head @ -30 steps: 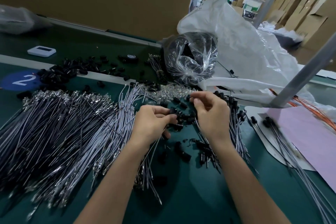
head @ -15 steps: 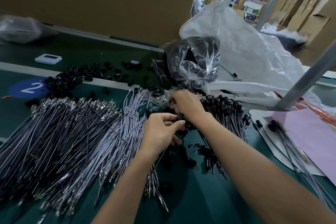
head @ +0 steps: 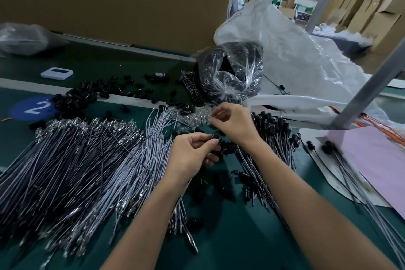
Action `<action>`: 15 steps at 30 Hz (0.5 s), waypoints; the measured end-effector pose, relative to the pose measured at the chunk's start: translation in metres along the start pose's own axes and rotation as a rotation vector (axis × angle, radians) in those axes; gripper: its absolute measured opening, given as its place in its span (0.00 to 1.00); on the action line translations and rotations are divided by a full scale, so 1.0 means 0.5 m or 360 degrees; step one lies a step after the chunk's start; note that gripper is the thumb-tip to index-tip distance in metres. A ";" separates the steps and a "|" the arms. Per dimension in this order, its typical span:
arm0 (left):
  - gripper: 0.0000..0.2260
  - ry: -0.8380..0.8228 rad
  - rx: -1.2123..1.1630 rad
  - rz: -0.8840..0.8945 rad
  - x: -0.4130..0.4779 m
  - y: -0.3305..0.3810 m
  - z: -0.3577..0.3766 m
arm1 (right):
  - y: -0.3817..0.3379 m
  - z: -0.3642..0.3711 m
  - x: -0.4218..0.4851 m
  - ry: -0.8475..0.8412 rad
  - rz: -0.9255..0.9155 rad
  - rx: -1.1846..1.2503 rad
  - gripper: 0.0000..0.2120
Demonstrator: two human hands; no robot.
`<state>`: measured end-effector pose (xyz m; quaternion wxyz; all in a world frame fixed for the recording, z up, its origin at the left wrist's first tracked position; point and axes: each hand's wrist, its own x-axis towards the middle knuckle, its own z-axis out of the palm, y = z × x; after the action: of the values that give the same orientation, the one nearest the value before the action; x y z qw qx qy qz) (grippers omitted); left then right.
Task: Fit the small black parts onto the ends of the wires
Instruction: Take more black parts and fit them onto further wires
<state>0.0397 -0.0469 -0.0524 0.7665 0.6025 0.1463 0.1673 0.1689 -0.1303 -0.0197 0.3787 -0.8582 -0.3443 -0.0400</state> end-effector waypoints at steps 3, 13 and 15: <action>0.04 -0.0022 -0.0017 0.0011 0.000 -0.001 0.003 | 0.010 -0.025 -0.057 0.0100 0.0072 0.0386 0.10; 0.06 -0.0093 0.0299 0.0183 -0.006 -0.002 0.008 | -0.006 -0.044 -0.138 0.0160 0.0172 0.0870 0.04; 0.05 -0.0074 0.0317 0.0219 -0.006 -0.004 0.010 | -0.003 -0.050 -0.139 0.0241 0.0172 0.0853 0.03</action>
<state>0.0393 -0.0528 -0.0529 0.6927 0.6881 0.1027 0.1900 0.1197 -0.1853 -0.0240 0.6184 -0.7390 -0.2670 0.0087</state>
